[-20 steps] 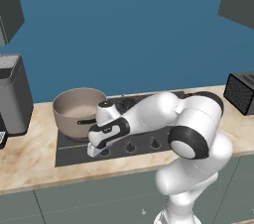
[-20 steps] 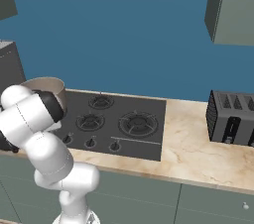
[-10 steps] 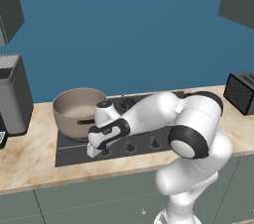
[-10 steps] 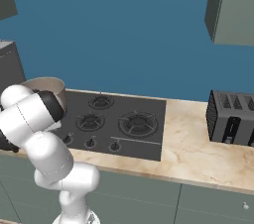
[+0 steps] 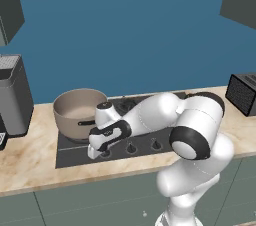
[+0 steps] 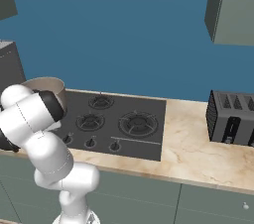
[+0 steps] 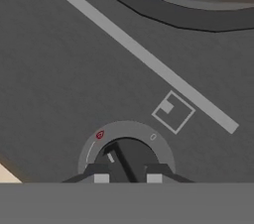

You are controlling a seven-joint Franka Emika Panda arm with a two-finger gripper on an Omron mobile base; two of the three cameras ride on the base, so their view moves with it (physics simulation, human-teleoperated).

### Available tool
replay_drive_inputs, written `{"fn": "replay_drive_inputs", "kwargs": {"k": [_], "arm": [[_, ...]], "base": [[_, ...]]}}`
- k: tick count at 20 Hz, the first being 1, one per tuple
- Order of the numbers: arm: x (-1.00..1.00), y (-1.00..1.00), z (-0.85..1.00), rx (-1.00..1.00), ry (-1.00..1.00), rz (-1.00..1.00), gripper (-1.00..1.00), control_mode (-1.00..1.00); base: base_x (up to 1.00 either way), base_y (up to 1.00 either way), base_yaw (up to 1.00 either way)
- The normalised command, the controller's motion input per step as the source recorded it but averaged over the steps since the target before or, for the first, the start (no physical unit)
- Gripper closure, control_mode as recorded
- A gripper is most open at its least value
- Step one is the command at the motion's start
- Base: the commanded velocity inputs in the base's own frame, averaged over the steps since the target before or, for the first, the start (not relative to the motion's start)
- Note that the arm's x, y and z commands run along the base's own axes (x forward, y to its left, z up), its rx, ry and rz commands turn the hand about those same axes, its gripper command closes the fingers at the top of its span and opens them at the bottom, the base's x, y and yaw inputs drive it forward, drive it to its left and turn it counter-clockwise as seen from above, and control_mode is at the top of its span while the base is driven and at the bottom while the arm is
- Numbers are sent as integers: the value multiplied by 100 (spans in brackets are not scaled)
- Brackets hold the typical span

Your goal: Turn off the front left burner of the stove.

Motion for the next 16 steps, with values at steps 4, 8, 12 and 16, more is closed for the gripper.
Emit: {"fn": "replay_drive_inputs", "kwargs": {"k": [4,8,12,16], "arm": [[-1,0,-8,0,0,-3,100,-100],[-17,0,-3,0,0,-12,100,-100],[-17,0,-1,0,0,-20,100,-100],[-16,0,-2,0,0,-26,100,-100]], "base": [[0,0,0],[0,0,0],[0,0,0],[0,0,0]]}}
